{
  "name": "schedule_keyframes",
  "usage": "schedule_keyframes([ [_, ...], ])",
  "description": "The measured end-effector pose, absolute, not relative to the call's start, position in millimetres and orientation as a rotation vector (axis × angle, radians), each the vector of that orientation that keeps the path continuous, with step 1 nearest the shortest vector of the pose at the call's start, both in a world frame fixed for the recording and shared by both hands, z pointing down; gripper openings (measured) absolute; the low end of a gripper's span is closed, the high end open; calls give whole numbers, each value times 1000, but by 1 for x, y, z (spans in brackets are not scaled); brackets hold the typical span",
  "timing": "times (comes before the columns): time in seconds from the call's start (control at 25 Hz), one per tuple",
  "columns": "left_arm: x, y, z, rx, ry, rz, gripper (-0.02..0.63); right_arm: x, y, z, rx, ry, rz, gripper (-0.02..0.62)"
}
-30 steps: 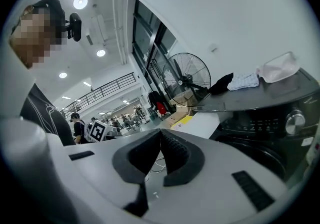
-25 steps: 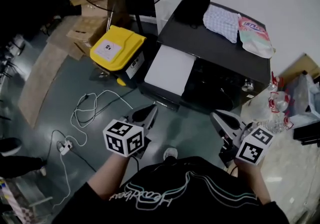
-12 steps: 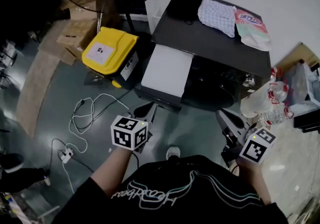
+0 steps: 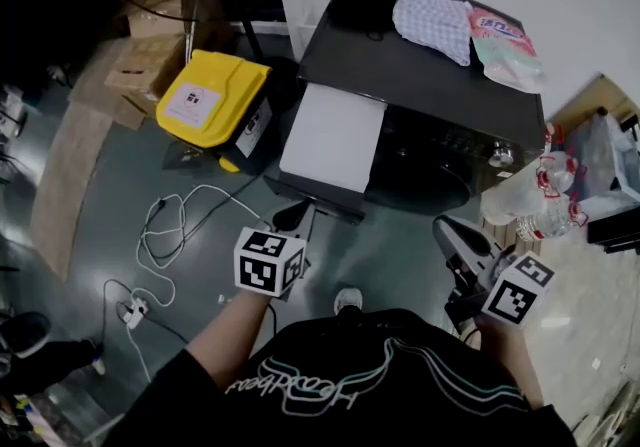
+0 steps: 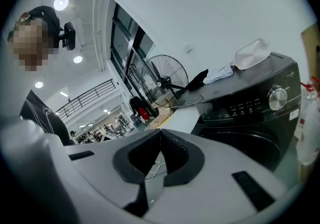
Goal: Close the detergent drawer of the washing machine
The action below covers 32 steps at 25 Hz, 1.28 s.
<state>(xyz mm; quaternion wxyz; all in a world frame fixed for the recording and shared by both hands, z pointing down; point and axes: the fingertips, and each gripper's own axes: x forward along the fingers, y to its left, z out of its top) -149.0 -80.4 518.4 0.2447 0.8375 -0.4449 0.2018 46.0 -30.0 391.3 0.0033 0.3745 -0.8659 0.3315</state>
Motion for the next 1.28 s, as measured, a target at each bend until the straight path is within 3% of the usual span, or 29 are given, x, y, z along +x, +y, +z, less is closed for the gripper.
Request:
schedule_keyframes([
  [1.28, -149, -83, 512, 2227, -1230, 481, 22, 55, -35, 405, 1186, -2704, 1148, 28],
])
